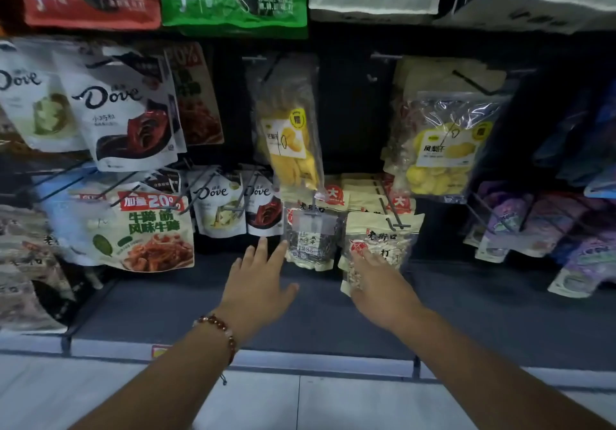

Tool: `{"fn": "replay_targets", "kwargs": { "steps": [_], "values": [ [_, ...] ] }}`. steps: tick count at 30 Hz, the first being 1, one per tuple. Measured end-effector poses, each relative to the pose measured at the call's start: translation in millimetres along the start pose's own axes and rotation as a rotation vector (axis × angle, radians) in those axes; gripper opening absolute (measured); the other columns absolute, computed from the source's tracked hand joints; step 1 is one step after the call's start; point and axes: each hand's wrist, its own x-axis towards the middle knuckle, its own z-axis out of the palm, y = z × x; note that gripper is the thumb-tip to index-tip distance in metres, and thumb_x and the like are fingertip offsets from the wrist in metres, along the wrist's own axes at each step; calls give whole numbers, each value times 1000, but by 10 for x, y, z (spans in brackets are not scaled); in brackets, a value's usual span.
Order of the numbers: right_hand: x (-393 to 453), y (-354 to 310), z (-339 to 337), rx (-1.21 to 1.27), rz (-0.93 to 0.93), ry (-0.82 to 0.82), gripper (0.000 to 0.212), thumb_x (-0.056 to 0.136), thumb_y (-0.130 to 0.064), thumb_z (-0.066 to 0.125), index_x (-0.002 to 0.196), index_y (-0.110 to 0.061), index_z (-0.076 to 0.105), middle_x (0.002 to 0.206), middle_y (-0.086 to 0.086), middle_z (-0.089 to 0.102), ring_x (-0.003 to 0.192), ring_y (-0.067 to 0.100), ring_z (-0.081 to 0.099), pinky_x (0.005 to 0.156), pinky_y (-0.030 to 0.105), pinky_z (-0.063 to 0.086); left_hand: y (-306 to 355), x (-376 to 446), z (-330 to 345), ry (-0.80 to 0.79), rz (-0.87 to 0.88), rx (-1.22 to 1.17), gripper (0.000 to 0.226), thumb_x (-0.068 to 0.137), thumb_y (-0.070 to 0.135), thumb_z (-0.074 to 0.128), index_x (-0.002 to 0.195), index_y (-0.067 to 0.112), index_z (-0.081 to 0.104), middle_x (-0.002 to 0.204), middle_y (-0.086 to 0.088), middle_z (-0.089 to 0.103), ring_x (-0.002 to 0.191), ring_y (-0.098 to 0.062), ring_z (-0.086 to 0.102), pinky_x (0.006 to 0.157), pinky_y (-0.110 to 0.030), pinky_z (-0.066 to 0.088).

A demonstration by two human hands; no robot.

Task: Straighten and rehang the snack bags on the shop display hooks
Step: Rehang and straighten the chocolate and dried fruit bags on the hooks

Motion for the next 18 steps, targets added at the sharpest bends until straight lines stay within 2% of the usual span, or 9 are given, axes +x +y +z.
{"fn": "replay_targets", "kwargs": {
  "steps": [4, 7, 11, 12, 14, 16, 18],
  "values": [
    [69, -10, 140, 0, 10, -60, 72, 97, -25, 47, 157, -20, 8, 164, 2, 2, 151, 22, 4, 120, 35, 14, -16, -28, 143, -1, -17, 0, 81, 94, 58, 47, 157, 31, 3, 165, -9, -3, 151, -31, 6, 121, -46, 18],
    [264, -49, 163, 33, 19, -74, 74, 96, -26, 50, 157, -18, 7, 164, 2, 1, 150, 22, 8, 119, 36, 21, -39, 89, 40, 29, -16, -17, 80, 95, 55, 49, 157, 31, 4, 165, -9, -2, 151, -32, 4, 121, -47, 16],
    [639, -86, 184, 79, 9, -85, 78, 94, -23, 55, 157, -20, 8, 164, 1, 0, 144, 24, 30, 105, 32, 38, -38, 319, -7, 46, -10, 23, 79, 95, 53, 48, 156, 29, 4, 165, -11, -2, 151, -32, 4, 121, -48, 15],
    [746, -84, 206, 80, -5, -90, 76, 93, -21, 55, 156, -20, 12, 164, 2, 4, 142, 25, 34, 102, 31, 40, -39, 367, 5, 42, -14, 30, 79, 96, 53, 48, 156, 29, 4, 164, -11, -1, 150, -33, 5, 121, -49, 15],
    [968, -96, 273, 141, -15, -86, 65, 91, -18, 56, 150, -21, 30, 155, 8, 32, 127, 27, 49, 95, 32, 47, -55, 464, 31, 37, -17, 38, 78, 96, 52, 49, 156, 29, 4, 164, -12, 0, 150, -33, 6, 120, -49, 18],
    [1170, -95, 361, 322, 72, -53, 52, 89, -15, 58, 139, -21, 45, 123, 5, 59, 97, 22, 62, 83, 35, 52, -87, 539, 51, 22, -25, 28, 78, 96, 51, 49, 156, 29, 4, 164, -12, 0, 150, -33, 7, 120, -49, 20],
    [1341, -123, 423, 501, 198, -3, 53, 89, -13, 60, 139, -17, 44, 102, 0, 64, 82, 18, 61, 72, 32, 50, -117, 578, 70, -6, -37, -1, 78, 97, 50, 48, 157, 30, 3, 164, -11, -3, 150, -33, 6, 119, -48, 20]
  ]
}}
